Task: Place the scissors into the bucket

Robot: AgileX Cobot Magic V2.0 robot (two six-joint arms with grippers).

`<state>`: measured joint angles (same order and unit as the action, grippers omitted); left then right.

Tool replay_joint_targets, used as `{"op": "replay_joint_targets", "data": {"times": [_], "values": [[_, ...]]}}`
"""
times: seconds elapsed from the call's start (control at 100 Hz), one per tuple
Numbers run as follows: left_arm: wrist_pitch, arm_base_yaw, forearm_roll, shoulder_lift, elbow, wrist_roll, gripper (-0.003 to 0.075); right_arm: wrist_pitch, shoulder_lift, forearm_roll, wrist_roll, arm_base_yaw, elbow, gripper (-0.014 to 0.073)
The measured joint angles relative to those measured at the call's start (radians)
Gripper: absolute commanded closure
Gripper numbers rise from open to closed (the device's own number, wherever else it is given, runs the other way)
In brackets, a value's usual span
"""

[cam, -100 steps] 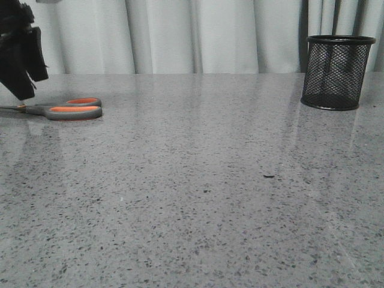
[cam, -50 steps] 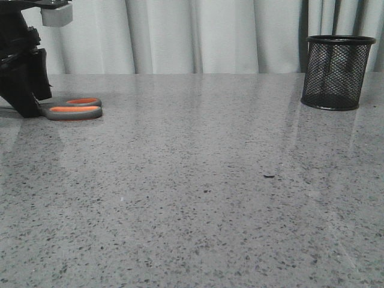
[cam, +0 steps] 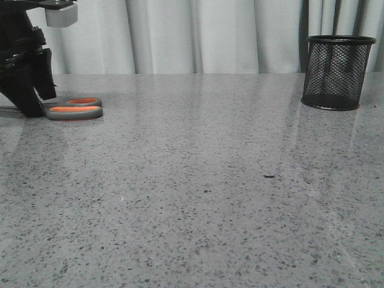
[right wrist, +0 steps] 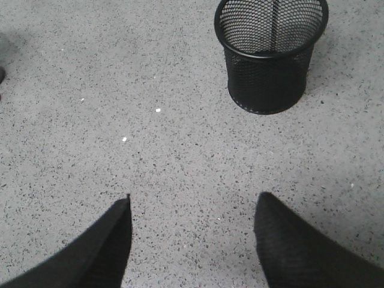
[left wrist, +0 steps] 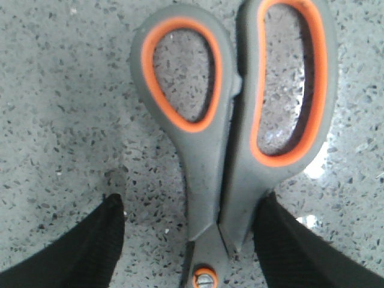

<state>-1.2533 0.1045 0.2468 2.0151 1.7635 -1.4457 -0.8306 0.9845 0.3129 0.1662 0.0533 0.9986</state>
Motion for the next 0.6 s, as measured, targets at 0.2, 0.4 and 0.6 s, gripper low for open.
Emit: {"op": "replay_joint_targets", "data": {"times": [0.2, 0.4, 0.6], "values": [[-0.002, 0.001, -0.004, 0.002, 0.002, -0.002, 0.0366, -0.004, 0.000, 0.000, 0.000, 0.000, 0.000, 0.0193], [-0.026, 0.005, 0.000, 0.012, 0.002, -0.002, 0.0467, -0.009, 0.000, -0.001, 0.001, 0.000, 0.000, 0.0193], [-0.036, 0.005, 0.015, 0.033, 0.010, 0.013, 0.0562, -0.009, 0.000, -0.001, 0.005, 0.000, 0.000, 0.0193]]}}
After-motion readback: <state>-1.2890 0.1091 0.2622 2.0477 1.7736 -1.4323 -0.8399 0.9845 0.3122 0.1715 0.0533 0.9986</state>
